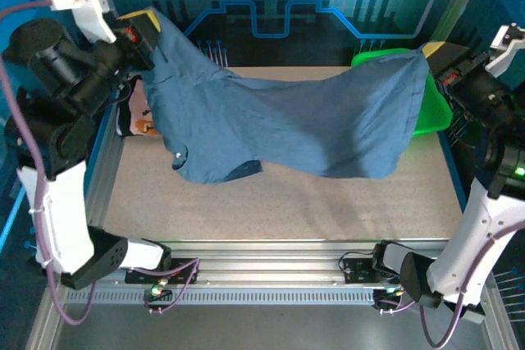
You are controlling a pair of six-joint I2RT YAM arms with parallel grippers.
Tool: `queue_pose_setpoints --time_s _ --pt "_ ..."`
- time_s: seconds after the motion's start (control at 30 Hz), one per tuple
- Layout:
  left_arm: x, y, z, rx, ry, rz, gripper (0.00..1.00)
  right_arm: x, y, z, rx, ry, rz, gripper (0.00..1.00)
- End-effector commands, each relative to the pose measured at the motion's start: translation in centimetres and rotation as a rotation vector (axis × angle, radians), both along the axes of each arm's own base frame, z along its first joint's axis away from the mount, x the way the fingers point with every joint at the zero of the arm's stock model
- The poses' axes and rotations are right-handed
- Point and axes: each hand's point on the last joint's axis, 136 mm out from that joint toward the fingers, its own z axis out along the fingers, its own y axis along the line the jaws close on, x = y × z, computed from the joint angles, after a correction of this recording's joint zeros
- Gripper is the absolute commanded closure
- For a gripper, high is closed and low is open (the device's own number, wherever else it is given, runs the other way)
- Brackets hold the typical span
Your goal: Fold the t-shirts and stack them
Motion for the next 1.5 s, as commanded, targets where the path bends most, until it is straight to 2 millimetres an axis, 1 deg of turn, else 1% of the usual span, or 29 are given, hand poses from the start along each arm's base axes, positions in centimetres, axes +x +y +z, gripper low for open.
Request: queue_pose_setpoints --time_s 0.0,0.1,0.17,0.23,0.27,0.33,0.37,0.43,0.5,0.57,0.6,0.67,0.7,0.77,0.8,0.87,0.9,0.97,1.03,1.07,1.13,1.17,1.23,1.27,1.33,1.37,1.43,1.47 --pt "6.0 -1.1 -0.9 -0.077 0.024 -0.076 1.00 5.9 -1.8 -2.3 0.002 0.053 0.018 1.00" --pt "11.0 -0.5 -2.1 -0.127 0.050 -0.083 1.00 11.4 -2.5 -4.1 -0.012 0.093 0.044 1.00" --pt "14.1 0.3 -2.8 -0.156 0.056 -0.083 1.00 15.6 -2.5 -5.1 -0.009 0.100 0.080 1.00" --pt "16.4 0.8 -3.1 -0.162 0.033 -0.097 1.00 19.1 -2.6 -5.8 -0.004 0.105 0.096 1.00" --pt "17.3 1.1 -3.1 -0.163 0.015 -0.104 1.00 20.8 -2.5 -5.4 0.004 0.080 0.111 1.00" --pt "18.7 2.6 -2.8 -0.204 -0.012 -0.091 1.00 23.4 -2.8 -5.2 0.026 0.052 0.123 1.00" --pt "19.0 3.4 -2.3 -0.225 -0.035 -0.090 1.00 24.4 -3.1 -5.1 0.041 0.040 0.120 1.00" --pt "18.8 4.6 -1.0 -0.238 -0.087 -0.080 1.00 25.6 -3.4 -4.5 0.072 0.001 0.123 1.00" --pt "17.9 5.4 0.5 -0.218 -0.142 -0.069 1.00 26.2 -4.4 -4.3 0.096 -0.008 0.098 1.00" --pt "16.7 6.3 1.7 -0.207 -0.178 -0.071 1.00 25.8 -4.7 -3.7 0.094 -0.023 0.098 1.00" --pt "16.2 6.7 2.0 -0.200 -0.182 -0.078 1.00 25.4 -4.8 -3.7 0.077 -0.022 0.098 1.00" --pt "15.1 6.6 2.0 -0.160 -0.170 -0.097 1.00 24.5 -4.7 -4.7 0.047 0.016 0.109 1.00" --pt "14.6 6.0 1.6 -0.124 -0.157 -0.122 1.00 24.0 -4.6 -5.7 0.031 0.050 0.117 1.00" --pt "13.8 5.0 0.1 -0.084 -0.107 -0.174 1.00 23.0 -4.4 -8.5 -0.001 0.120 0.129 1.00" --pt "13.5 4.6 -1.2 -0.072 -0.066 -0.192 1.00 21.9 -4.3 -9.7 -0.018 0.150 0.126 1.00" --pt "12.7 4.0 -4.1 -0.062 0.016 -0.203 1.00 20.2 -4.6 -13.9 -0.015 0.238 0.123 1.00" --pt "11.6 3.5 -5.3 -0.049 0.038 -0.204 1.00 18.9 -4.6 -16.0 -0.007 0.275 0.119 1.00" --pt "9.7 2.2 -9.7 -0.045 0.113 -0.219 1.00 16.3 -4.6 -20.8 0.007 0.360 0.111 1.00" --pt "7.5 1.1 -15.9 -0.074 0.233 -0.221 1.00 13.0 -4.2 -26.0 0.014 0.463 0.114 1.00" --pt "6.5 0.9 -19.2 -0.108 0.304 -0.213 1.00 11.5 -3.9 -28.4 0.016 0.514 0.118 1.00" --pt "3.5 0.5 -27.4 -0.170 0.481 -0.180 1.00 8.0 -3.4 -33.3 0.014 0.633 0.119 1.00" --pt "2.0 0.4 -31.0 -0.196 0.561 -0.158 1.00 6.5 -3.3 -35.3 0.008 0.686 0.113 1.00" --pt "-1.9 0.5 -39.4 -0.261 0.758 -0.091 1.00 3.3 -3.6 -40.0 -0.004 0.815 0.097 1.00" --pt "-3.7 0.8 -42.5 -0.292 0.843 -0.054 1.00 2.0 -3.5 -41.8 0.009 0.863 0.105 1.00" --pt "-7.4 1.4 -47.6 -0.342 0.996 0.023 1.00 -0.9 -3.6 -45.4 0.005 0.983 0.091 1.00" --pt "-8.9 1.7 -49.3 -0.360 1.053 0.063 1.00 -2.3 -3.6 -46.8 -0.003 1.026 0.084 1.00" --pt "-11.5 2.3 -52.0 -0.384 1.142 0.130 1.00 -4.4 -3.8 -49.0 -0.015 1.101 0.057 1.00" --pt "-12.1 2.5 -52.8 -0.400 1.163 0.164 1.00 -5.1 -3.8 -49.6 -0.015 1.122 0.048 1.00"
